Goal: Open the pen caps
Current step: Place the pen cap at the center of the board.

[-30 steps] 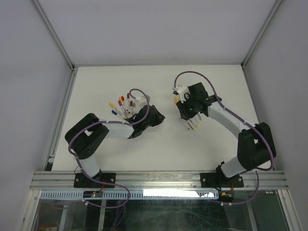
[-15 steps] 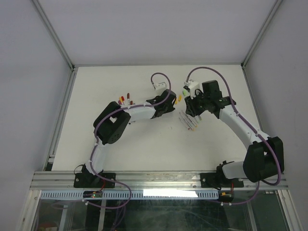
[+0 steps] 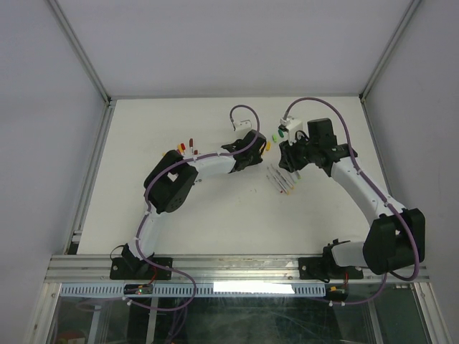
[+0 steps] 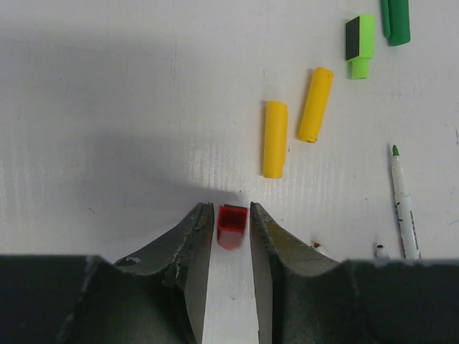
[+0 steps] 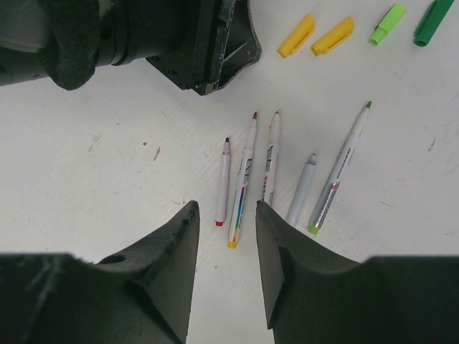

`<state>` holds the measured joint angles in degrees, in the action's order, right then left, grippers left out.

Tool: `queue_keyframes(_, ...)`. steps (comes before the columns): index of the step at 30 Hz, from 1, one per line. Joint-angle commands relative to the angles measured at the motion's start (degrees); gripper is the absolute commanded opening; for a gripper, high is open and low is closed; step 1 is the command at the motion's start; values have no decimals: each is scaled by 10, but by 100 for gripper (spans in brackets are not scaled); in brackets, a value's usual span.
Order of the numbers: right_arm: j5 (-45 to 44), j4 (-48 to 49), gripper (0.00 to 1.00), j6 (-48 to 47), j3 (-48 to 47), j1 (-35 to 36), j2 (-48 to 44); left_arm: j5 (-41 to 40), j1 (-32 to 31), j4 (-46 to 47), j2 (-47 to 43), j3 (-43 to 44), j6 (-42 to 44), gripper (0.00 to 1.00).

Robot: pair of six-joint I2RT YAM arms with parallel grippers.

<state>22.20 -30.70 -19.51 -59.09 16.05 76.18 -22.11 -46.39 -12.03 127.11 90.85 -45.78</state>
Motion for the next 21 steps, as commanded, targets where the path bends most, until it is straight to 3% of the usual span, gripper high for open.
queue_keyframes(1,20,23,40,-4,2,-6,-23,-9,6,-14,-6,22,17,29)
queue_keyframes(15,45,23,40,-5,5,-15,-34,-5,13,-6,-56,23,47,36)
queue_keyframes(21,67,29,40,-10,12,-16,-53,50,12,72,-156,-62,92,45)
